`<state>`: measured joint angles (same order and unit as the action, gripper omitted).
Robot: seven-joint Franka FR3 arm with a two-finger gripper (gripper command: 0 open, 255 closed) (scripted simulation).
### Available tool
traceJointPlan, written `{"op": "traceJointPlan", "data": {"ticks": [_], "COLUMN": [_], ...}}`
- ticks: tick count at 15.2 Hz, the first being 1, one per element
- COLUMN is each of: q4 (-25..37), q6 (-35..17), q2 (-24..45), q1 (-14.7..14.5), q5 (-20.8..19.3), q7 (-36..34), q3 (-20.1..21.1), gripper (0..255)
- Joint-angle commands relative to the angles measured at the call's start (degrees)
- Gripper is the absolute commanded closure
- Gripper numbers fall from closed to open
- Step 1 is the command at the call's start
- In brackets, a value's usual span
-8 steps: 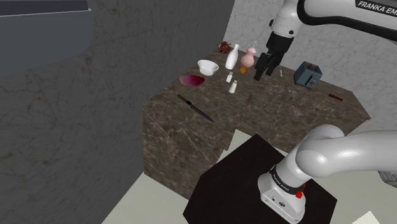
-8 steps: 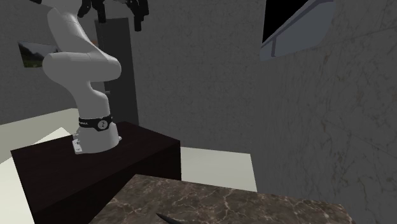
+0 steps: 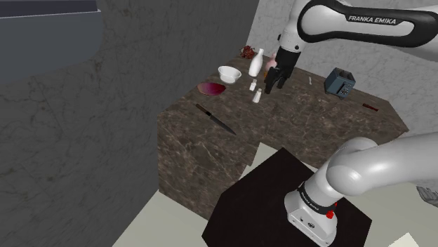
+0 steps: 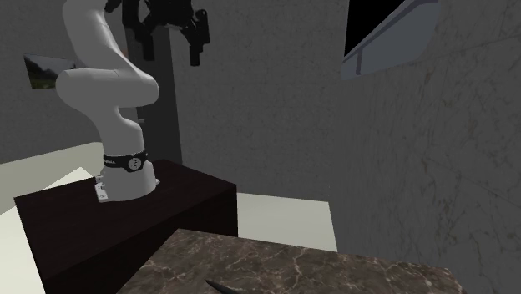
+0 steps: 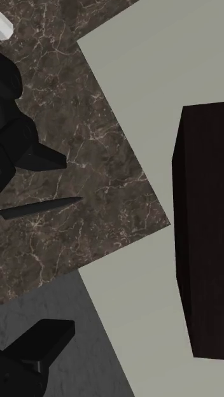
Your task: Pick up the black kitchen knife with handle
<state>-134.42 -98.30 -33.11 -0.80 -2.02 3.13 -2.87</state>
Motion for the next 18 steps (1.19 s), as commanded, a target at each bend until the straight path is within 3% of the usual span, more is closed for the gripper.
{"op": "traceJointPlan", "data": {"ticks": [1, 9, 18], "q4": [-0.6, 2.2, 11.2], "q6": [-4.0, -16.1, -25.5], "q2": [3.6, 19.6, 39.4], "q1": [0.0, -0.4, -0.4], "q5": [-0.1, 1.1, 4.3], "q7": [1.1, 4.6, 9.2], "q3": [-0.8, -2.6, -3.3], "gripper": [0, 0, 0]}}
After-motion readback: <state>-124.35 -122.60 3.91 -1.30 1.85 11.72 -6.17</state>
